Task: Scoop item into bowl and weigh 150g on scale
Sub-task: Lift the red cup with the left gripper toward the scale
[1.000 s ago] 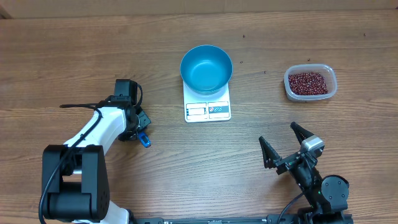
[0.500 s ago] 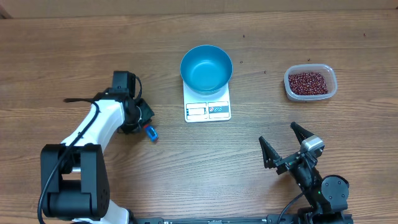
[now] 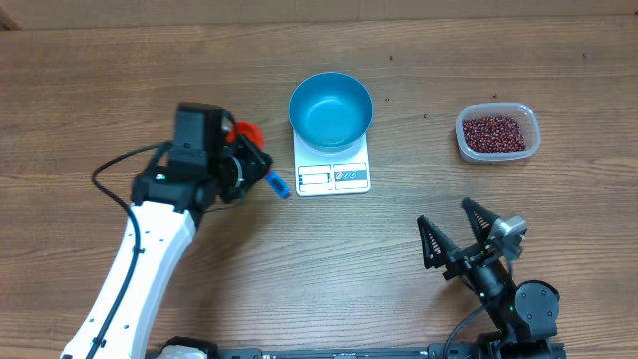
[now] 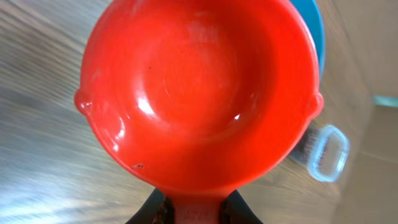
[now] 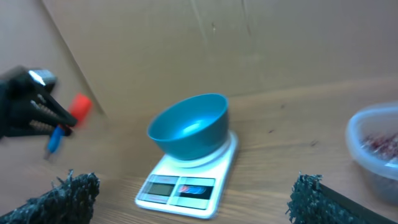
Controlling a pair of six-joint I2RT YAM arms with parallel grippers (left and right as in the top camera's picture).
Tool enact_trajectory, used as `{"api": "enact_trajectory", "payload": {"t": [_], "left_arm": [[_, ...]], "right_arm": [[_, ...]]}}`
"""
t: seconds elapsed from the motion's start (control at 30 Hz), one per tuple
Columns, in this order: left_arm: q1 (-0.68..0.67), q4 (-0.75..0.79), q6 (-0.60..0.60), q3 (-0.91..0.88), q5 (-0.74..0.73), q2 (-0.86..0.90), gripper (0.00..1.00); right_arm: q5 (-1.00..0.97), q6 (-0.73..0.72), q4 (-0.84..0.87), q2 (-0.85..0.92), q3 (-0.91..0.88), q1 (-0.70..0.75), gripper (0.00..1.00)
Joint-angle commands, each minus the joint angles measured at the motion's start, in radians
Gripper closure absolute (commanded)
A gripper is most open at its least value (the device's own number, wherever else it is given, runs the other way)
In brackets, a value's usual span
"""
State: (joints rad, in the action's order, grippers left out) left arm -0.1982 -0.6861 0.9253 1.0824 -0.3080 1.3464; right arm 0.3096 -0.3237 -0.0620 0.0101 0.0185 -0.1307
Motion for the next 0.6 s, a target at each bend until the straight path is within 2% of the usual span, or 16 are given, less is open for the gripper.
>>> {"api": "enact_trajectory", "payload": {"t": [0.0, 0.07, 0.2, 0.23, 0.43, 0.5, 0.57], "left_arm": [[-0.092, 0.041, 0.192, 0.02, -0.051, 0.0, 0.96], [-0.147, 0.096, 0.266, 0.02, -0.051, 0.005, 0.96], [-0.222, 0.185, 0.387, 0.02, -0.03, 0.006, 0.96], [-0.253, 0.211, 0.438, 0.02, -0.007, 0.008, 0.96], [-0.349, 0.25, 0.571, 0.02, 0.109, 0.027, 0.96], [-0.362, 0.25, 0.627, 0.02, 0.103, 0.042, 0.96], [-0.364, 0.25, 0.649, 0.02, 0.091, 0.048, 0.96]], "right_arm": [[0.042, -0.445, 0.008, -0.007, -0.011, -0.001, 0.0], [0.071, -0.637, 0.009, -0.007, -0.011, -0.001, 0.0], [0.096, -0.796, 0.01, -0.007, -0.011, -0.001, 0.0], [0.087, -0.795, 0.013, -0.007, -0.011, -0.001, 0.0], [0.095, -0.782, 0.026, -0.007, -0.011, -0.001, 0.0], [0.17, -0.609, 0.111, -0.007, -0.01, -0.001, 0.0], [0.194, -0.575, 0.14, -0.007, -0.002, -0.001, 0.0]]}}
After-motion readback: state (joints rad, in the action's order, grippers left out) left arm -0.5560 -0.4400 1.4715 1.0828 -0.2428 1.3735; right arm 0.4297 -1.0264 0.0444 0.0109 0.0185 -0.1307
